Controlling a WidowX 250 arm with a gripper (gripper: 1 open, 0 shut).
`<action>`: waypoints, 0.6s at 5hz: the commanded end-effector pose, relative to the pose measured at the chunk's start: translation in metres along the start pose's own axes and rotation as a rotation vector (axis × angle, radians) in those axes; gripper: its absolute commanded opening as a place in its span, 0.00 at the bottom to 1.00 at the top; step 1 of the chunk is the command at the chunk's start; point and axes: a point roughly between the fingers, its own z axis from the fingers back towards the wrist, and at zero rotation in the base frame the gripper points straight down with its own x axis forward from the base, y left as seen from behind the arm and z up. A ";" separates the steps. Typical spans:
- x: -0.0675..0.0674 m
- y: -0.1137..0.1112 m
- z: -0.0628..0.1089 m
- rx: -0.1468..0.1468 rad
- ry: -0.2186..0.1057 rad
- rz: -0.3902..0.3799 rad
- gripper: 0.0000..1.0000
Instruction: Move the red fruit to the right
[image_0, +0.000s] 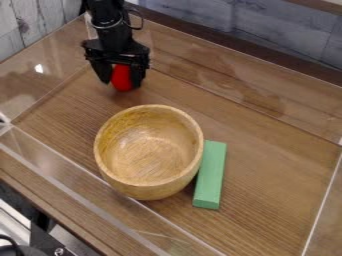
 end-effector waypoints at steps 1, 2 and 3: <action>0.011 0.001 0.013 0.014 -0.048 0.005 0.00; 0.014 -0.013 0.033 0.001 -0.070 -0.005 0.00; 0.017 -0.031 0.054 -0.016 -0.094 -0.028 0.00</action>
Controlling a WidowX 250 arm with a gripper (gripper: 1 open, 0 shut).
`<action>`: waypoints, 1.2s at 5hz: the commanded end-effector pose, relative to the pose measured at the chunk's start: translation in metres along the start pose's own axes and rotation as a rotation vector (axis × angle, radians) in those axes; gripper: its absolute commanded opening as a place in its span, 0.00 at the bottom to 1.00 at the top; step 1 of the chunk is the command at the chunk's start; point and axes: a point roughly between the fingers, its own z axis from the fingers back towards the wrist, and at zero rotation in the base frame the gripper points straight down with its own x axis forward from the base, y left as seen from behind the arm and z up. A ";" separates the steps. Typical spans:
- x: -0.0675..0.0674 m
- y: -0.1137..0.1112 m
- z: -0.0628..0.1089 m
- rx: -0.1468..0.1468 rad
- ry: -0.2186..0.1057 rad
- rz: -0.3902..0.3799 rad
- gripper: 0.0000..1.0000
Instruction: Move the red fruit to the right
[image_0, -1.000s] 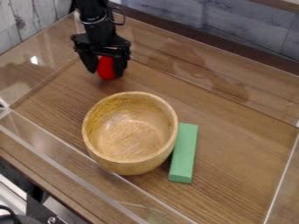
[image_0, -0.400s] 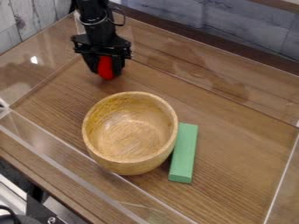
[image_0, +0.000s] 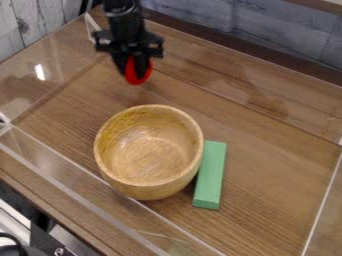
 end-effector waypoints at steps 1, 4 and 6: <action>0.015 -0.031 0.036 -0.024 -0.090 -0.057 0.00; -0.013 -0.151 0.025 -0.093 -0.049 -0.246 0.00; -0.028 -0.189 -0.006 -0.087 0.000 -0.309 0.00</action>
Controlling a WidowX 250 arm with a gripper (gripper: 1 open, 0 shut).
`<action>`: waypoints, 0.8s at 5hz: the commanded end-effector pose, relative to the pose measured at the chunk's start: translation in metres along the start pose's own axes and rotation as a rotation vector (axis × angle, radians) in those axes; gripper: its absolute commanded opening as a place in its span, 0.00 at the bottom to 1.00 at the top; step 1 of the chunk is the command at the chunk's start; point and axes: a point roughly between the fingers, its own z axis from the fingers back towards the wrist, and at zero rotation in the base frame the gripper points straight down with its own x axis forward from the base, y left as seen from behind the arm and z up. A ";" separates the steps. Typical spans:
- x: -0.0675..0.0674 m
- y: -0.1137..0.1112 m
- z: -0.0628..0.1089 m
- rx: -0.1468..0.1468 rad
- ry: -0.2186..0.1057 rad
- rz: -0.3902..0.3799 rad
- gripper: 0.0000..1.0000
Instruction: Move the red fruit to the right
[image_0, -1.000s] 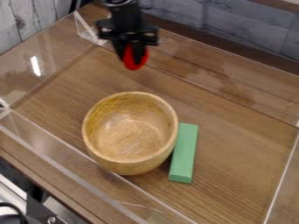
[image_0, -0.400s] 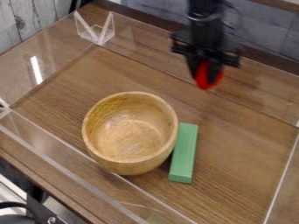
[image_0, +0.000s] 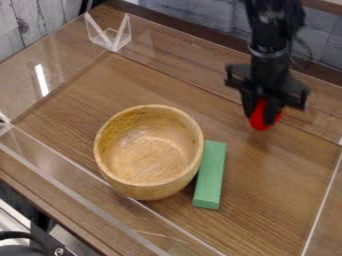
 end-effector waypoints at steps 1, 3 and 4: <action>0.013 -0.006 0.003 -0.001 -0.048 -0.028 0.00; 0.015 -0.006 -0.002 -0.006 -0.028 -0.041 1.00; 0.017 -0.007 0.001 -0.014 -0.031 -0.047 1.00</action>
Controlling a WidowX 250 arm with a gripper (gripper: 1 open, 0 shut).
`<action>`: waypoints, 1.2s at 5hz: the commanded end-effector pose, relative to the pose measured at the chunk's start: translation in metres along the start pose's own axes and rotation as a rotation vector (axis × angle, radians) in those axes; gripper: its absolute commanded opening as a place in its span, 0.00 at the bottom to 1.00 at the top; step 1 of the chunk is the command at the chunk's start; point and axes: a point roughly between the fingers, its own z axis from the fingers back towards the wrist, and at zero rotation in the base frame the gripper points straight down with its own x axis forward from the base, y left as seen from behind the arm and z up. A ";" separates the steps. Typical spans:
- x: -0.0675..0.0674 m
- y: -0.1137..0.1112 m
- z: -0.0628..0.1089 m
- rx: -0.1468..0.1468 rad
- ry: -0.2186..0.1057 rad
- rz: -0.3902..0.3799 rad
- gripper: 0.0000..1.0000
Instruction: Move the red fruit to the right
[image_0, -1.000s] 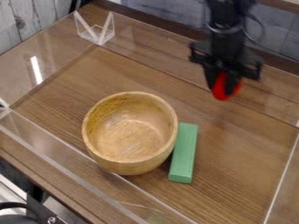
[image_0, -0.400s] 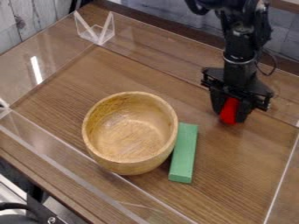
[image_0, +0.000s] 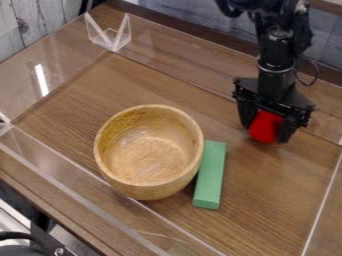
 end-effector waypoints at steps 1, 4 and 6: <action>0.016 -0.002 0.018 -0.009 -0.063 -0.006 1.00; 0.017 -0.001 0.026 -0.020 -0.066 0.006 1.00; 0.018 0.001 0.031 -0.027 -0.069 0.014 1.00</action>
